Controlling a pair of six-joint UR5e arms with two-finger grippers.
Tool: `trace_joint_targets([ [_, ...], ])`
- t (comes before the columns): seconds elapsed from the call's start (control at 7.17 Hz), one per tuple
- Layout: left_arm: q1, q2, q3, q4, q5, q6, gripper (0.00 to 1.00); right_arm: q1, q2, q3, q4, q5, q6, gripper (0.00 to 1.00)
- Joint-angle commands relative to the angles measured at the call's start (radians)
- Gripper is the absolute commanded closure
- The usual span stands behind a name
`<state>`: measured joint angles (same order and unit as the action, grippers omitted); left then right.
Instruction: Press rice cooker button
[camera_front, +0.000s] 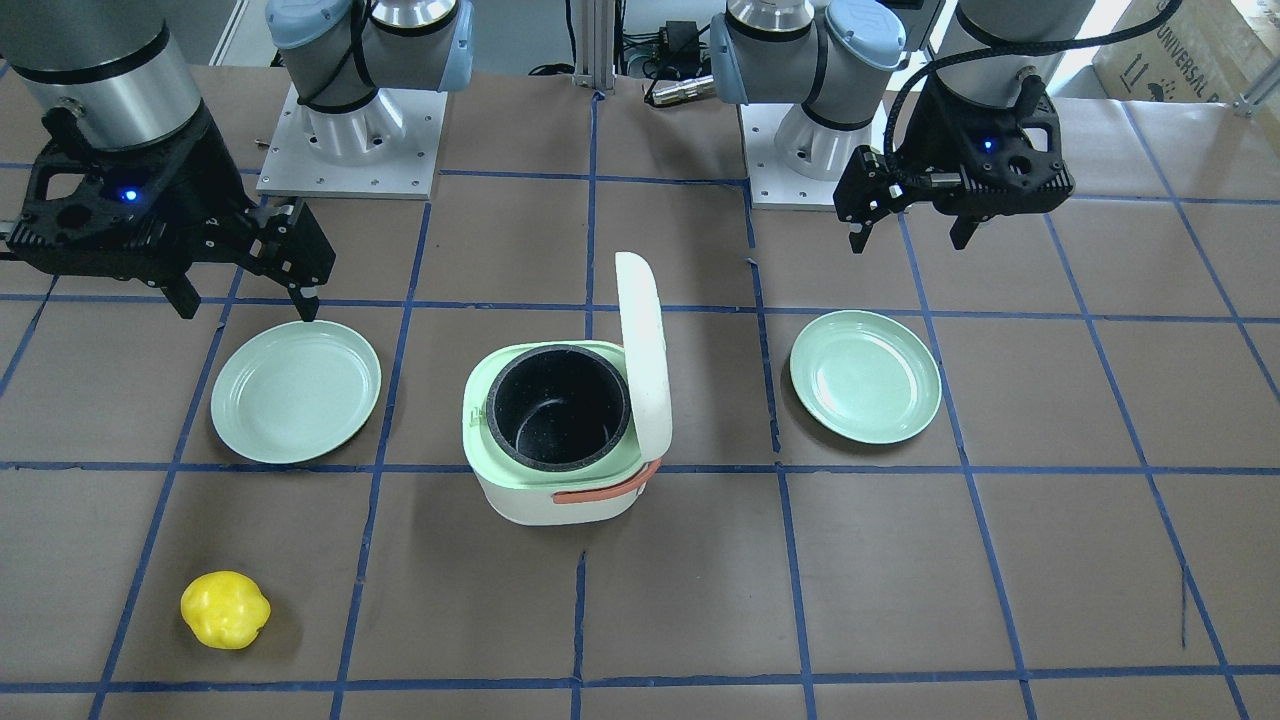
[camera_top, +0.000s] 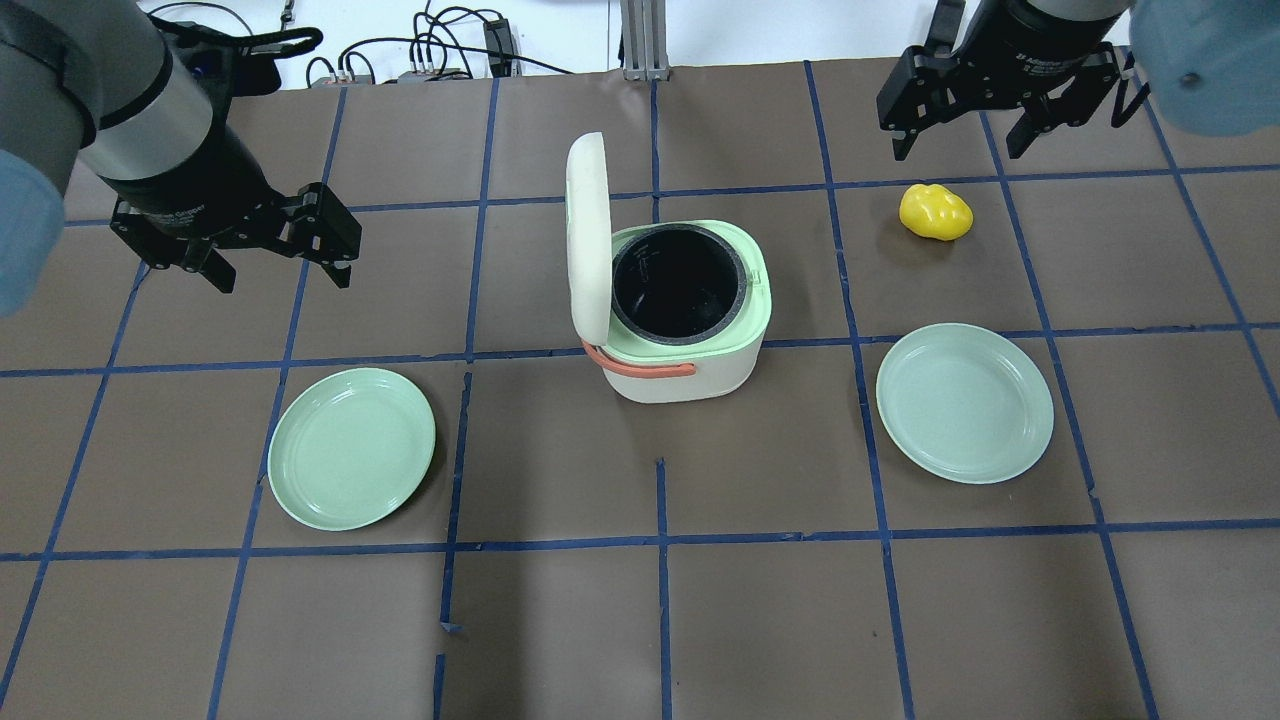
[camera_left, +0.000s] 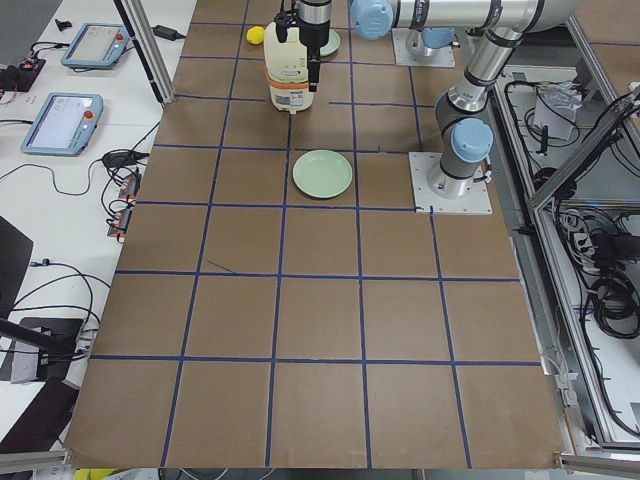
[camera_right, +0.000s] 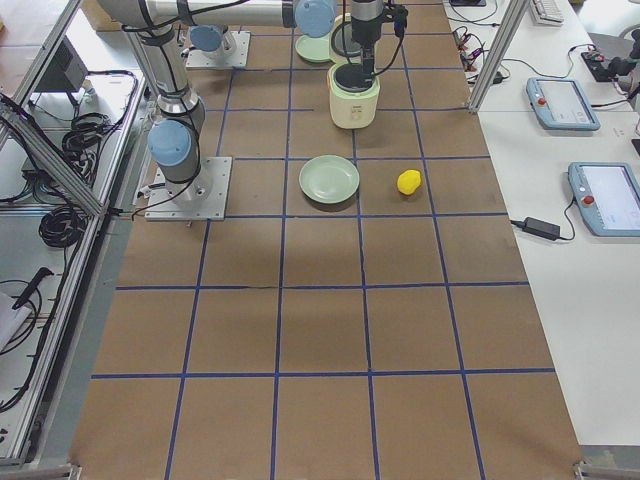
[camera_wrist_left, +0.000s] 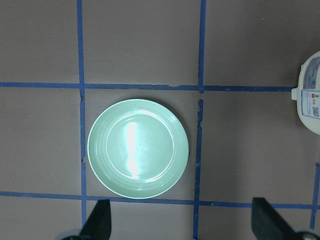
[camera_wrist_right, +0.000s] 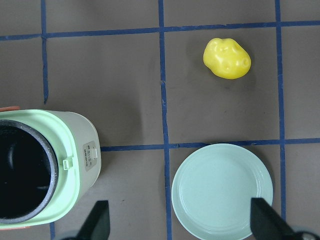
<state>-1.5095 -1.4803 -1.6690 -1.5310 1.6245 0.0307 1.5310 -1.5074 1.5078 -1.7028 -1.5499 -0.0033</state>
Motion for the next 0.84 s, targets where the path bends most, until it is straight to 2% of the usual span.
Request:
trace_joint_targets([
  [0.0,0.0,0.0,0.0,0.0,0.0,0.0,0.0,-0.006,-0.002,0.002,0.018,-0.002,-0.001,0.0],
  [0.7,0.0,0.0,0.0,0.0,0.0,0.0,0.0,-0.005,-0.013,0.063,0.038,-0.003,-0.003,0.0],
])
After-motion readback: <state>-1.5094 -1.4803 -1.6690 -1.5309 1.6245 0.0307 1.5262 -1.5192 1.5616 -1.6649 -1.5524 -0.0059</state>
